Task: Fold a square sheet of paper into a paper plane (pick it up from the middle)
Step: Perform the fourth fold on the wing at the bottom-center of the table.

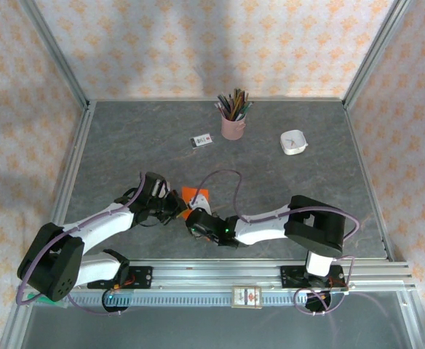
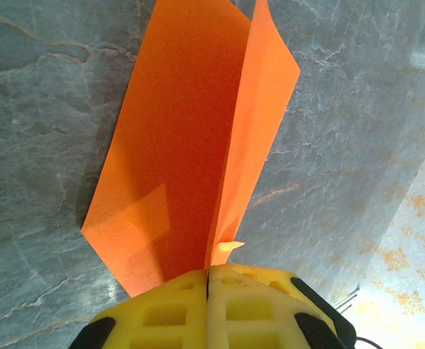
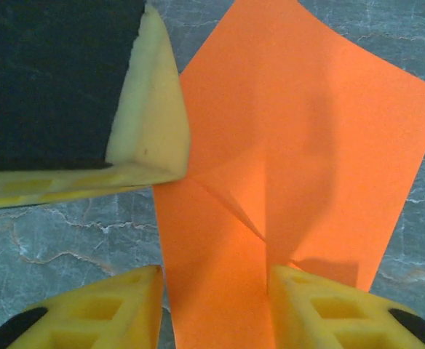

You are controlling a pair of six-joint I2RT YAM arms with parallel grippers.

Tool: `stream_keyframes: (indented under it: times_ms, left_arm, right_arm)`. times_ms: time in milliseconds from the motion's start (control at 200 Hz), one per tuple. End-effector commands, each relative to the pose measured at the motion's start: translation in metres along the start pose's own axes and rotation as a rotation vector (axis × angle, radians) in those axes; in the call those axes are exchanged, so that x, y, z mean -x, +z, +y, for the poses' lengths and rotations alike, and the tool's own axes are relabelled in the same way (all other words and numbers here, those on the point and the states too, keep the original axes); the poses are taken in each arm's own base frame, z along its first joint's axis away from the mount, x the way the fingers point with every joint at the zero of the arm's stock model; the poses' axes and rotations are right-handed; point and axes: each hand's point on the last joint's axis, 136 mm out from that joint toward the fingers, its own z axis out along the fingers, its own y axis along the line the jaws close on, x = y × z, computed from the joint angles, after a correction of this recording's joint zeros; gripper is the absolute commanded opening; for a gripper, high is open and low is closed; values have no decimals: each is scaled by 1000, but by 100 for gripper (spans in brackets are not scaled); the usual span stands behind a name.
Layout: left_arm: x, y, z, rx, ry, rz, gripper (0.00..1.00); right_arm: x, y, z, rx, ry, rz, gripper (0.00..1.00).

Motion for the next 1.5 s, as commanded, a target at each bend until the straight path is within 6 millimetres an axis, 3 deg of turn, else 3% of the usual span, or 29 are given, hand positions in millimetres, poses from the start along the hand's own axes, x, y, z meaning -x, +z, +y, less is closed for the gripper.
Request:
stream_keyframes:
  times_ms: [0,601,956,1281,1497]
  left_arm:
    - [-4,3,4,10,-11,20,0]
    - [-4,1,5,7,-15,13,0]
    - [-4,1,5,7,-12,14,0]
    - [-5,-3,-4,23,1,33,0]
    - [-6,-3,-7,16,0,45,0]
  right_arm:
    - [3,2,-3,-47,-4,-12,39]
    - [-1,6,-5,-61,17,-6,29]
    - [-2,6,-6,-68,6,-2,34]
    - [3,-18,-11,-22,-13,-40,43]
    - [2,-11,-7,-22,-36,-24,42]
